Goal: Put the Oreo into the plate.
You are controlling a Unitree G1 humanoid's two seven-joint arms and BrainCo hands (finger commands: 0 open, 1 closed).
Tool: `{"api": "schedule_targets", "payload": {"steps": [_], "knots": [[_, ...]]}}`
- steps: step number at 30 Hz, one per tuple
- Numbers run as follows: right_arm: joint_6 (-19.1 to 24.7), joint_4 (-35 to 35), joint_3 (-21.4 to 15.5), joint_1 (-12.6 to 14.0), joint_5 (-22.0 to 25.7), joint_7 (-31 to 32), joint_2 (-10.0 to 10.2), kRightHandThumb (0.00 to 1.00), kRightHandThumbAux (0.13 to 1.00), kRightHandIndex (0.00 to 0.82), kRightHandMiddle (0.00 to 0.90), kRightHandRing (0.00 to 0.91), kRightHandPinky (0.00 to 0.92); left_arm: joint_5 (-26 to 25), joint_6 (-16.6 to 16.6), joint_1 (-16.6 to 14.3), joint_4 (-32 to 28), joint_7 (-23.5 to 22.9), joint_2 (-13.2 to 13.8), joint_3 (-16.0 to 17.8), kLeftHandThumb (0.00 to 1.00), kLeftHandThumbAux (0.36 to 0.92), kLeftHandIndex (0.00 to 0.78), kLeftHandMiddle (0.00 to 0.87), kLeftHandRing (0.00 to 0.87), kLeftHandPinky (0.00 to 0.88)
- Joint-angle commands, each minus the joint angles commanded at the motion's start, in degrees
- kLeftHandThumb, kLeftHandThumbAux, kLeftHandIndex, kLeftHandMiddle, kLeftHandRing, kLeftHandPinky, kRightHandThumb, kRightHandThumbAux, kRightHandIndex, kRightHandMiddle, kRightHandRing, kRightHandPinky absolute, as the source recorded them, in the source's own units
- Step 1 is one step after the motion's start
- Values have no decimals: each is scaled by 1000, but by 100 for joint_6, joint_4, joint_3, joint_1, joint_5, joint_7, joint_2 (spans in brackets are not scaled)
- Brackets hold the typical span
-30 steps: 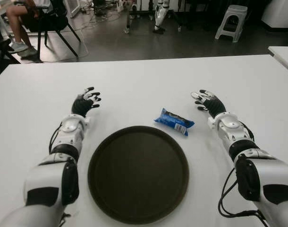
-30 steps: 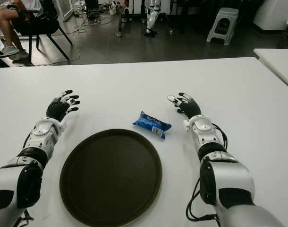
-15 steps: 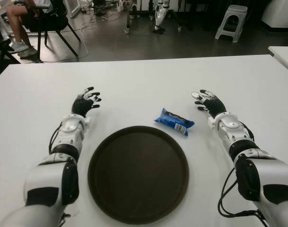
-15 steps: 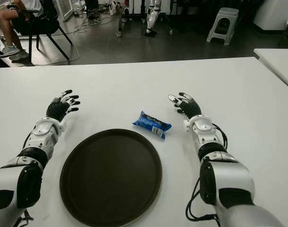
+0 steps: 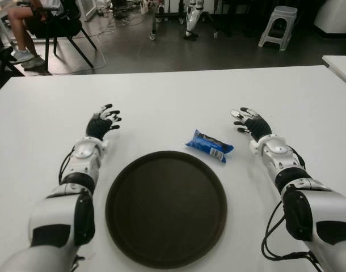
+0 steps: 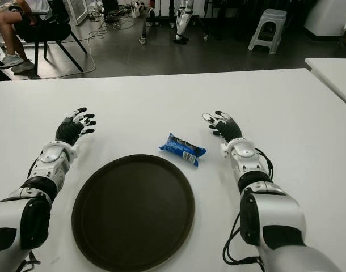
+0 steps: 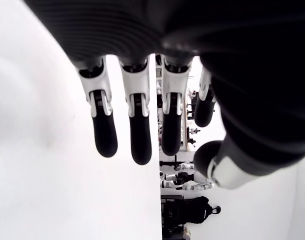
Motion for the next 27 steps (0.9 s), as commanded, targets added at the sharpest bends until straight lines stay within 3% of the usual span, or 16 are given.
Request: {"api": "schedule_targets", "payload": {"steps": [11, 27], "knots": [[-2, -1, 34, -5, -37, -22, -1, 147, 505, 102, 205, 216, 231, 44, -6, 1, 2, 86, -4, -34, 185, 663, 177, 282, 297, 327], [27, 3, -2, -16, -3, -8, 6, 151, 519, 111, 219, 230, 242, 88, -14, 5, 4, 106, 1, -57, 173, 686, 167, 272, 285, 317]]}}
